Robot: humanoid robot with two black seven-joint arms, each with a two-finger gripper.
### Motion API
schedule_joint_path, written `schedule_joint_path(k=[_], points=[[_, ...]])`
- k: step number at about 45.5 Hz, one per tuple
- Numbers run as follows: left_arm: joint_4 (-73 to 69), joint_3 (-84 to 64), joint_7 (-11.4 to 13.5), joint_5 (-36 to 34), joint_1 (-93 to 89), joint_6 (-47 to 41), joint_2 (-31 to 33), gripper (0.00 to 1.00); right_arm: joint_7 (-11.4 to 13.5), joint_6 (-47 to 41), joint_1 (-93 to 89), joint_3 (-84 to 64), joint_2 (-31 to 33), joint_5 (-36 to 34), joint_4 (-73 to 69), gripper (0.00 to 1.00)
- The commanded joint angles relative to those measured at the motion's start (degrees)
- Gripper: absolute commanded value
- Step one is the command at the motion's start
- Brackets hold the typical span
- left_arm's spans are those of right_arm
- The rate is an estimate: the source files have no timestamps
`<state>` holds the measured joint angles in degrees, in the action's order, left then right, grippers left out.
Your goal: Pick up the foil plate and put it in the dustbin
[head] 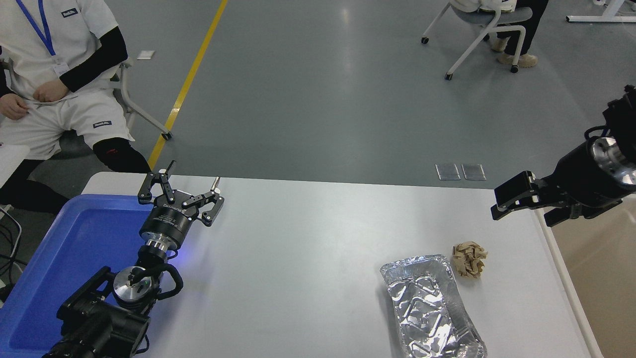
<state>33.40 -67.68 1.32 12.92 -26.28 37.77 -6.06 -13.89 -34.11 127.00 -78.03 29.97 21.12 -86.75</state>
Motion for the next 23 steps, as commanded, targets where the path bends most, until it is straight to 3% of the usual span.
schedule_joint_path(k=[1,23], points=[[0.0,0.0,0.0,0.09,0.0,0.02,0.09,0.99,-0.08,0.01,0.0,-0.01,-0.17,-0.03,0.0,1.0],[0.0,0.0,0.0,0.09,0.0,0.02,0.0,0.99,0.0,-0.16,0.26,-0.01,-0.26,0.06,0.35,1.0]])
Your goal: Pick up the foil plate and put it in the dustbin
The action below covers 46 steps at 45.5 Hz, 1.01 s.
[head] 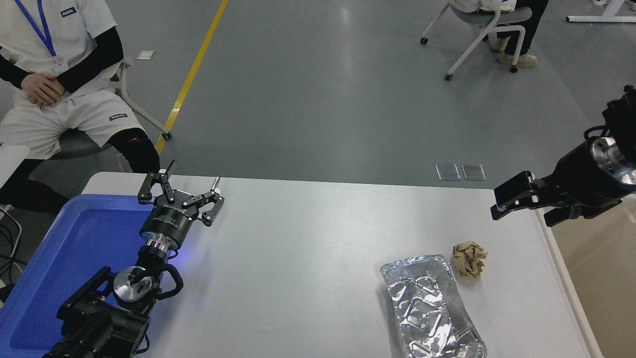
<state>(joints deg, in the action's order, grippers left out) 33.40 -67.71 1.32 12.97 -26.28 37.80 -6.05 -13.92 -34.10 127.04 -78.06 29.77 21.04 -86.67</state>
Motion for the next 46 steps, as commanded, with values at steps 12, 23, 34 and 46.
schedule_joint_path(k=[12,23,34,46], points=[[0.0,0.03,0.0,-0.05,0.0,0.0,-0.01,0.99,-0.05,-0.44,-0.13,0.54,0.02,0.05,2.64,1.0],[0.0,0.03,0.0,-0.05,0.0,0.0,-0.01,0.99,-0.05,-0.52,-1.27,0.46,0.37,0.05,4.32,1.0],[0.0,0.03,0.0,-0.05,0.0,0.0,-0.01,0.99,0.03,-0.61,-1.8,-0.07,1.08,-1.09,4.84,1.0],[0.0,0.03,0.0,-0.05,0.0,0.0,-0.01,0.99,-0.05,-0.53,-2.94,-0.07,1.25,-1.0,4.93,1.0]])
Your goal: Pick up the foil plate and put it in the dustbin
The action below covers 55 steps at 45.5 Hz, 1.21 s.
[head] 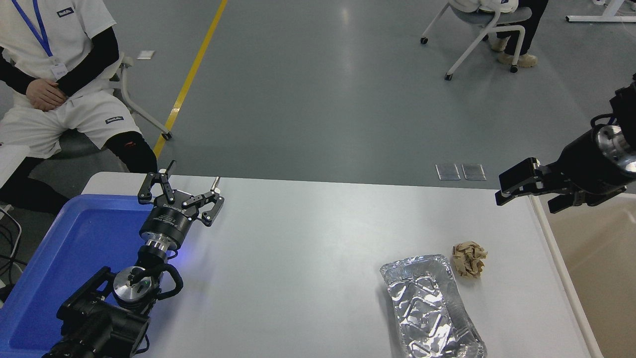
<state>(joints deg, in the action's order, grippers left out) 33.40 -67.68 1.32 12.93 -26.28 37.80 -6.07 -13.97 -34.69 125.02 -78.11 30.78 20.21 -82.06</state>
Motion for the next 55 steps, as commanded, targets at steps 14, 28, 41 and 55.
schedule_joint_path(k=[14,28,41,55], points=[[0.0,0.0,0.0,-0.01,0.0,0.0,0.0,0.99,-0.01,0.24,-0.82,0.41,1.57,-0.26,0.15,1.0],[0.0,0.0,0.0,0.08,0.0,0.0,0.0,0.99,-0.01,2.78,-2.84,4.45,3.33,1.06,-2.04,1.0],[0.0,0.0,0.0,0.08,0.0,0.0,0.0,0.99,-0.01,20.09,-19.45,9.64,-4.14,2.46,-1.7,1.0],[0.0,0.0,0.0,0.08,0.0,0.0,0.0,0.99,-0.09,31.61,-30.53,11.49,-9.33,16.17,-1.17,1.0]])
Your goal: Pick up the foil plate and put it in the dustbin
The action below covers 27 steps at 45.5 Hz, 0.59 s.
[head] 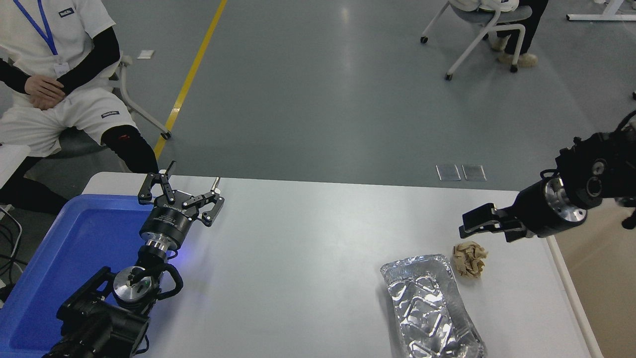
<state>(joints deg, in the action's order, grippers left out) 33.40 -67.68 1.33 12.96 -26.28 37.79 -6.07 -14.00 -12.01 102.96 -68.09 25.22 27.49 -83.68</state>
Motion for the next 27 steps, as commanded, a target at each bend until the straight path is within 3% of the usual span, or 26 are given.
schedule_joint_path(k=[1,27], points=[[0.0,0.0,-0.02,-0.04,0.0,0.0,0.0,0.99,-0.06,9.28,-8.82,1.47,-3.95,9.25,0.53,1.0],[0.0,0.0,-0.02,-0.04,0.0,0.0,0.0,0.99,0.12,16.4,-18.05,1.74,-5.53,9.16,3.6,1.0]])
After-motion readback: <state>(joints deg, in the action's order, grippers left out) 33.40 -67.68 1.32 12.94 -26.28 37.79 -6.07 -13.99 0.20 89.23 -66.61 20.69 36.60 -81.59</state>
